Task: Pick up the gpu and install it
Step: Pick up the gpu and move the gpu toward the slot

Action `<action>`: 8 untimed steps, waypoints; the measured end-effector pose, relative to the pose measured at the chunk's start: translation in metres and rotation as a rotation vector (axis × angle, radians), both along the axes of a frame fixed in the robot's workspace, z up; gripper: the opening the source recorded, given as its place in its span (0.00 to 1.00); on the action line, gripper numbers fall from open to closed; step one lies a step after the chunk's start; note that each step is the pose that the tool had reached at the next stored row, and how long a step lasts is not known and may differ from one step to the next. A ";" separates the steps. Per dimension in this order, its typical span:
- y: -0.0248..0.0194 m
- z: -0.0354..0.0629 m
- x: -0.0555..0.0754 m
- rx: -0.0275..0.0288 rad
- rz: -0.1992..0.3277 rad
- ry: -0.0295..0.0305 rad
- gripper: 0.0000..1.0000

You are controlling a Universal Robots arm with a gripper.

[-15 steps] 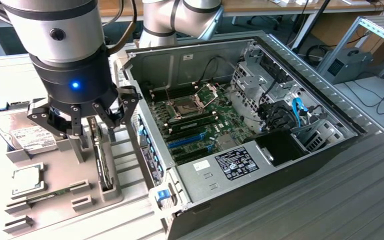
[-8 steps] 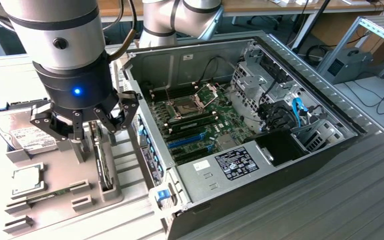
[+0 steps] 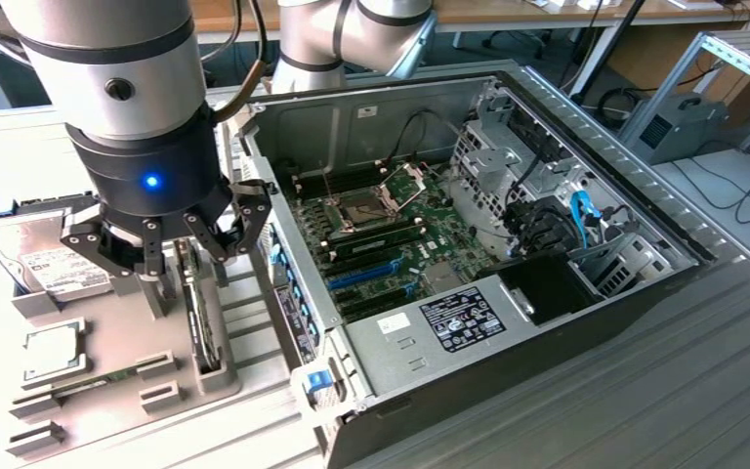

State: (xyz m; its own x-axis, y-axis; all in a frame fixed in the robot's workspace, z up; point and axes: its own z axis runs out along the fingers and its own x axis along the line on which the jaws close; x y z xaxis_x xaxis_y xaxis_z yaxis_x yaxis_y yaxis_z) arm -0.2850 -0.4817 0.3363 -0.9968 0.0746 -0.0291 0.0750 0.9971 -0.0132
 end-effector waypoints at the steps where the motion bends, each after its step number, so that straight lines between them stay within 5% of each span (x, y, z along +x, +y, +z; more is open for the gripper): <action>1: 0.0000 -0.0004 0.000 -0.0003 0.000 0.0000 0.48; 8: 0.0000 -0.0022 0.000 -0.0020 0.000 0.0001 0.48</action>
State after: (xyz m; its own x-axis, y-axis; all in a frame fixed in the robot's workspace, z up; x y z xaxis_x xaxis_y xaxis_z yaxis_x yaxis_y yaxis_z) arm -0.2850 -0.4817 0.3342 -0.9968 0.0745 -0.0292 0.0750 0.9971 -0.0152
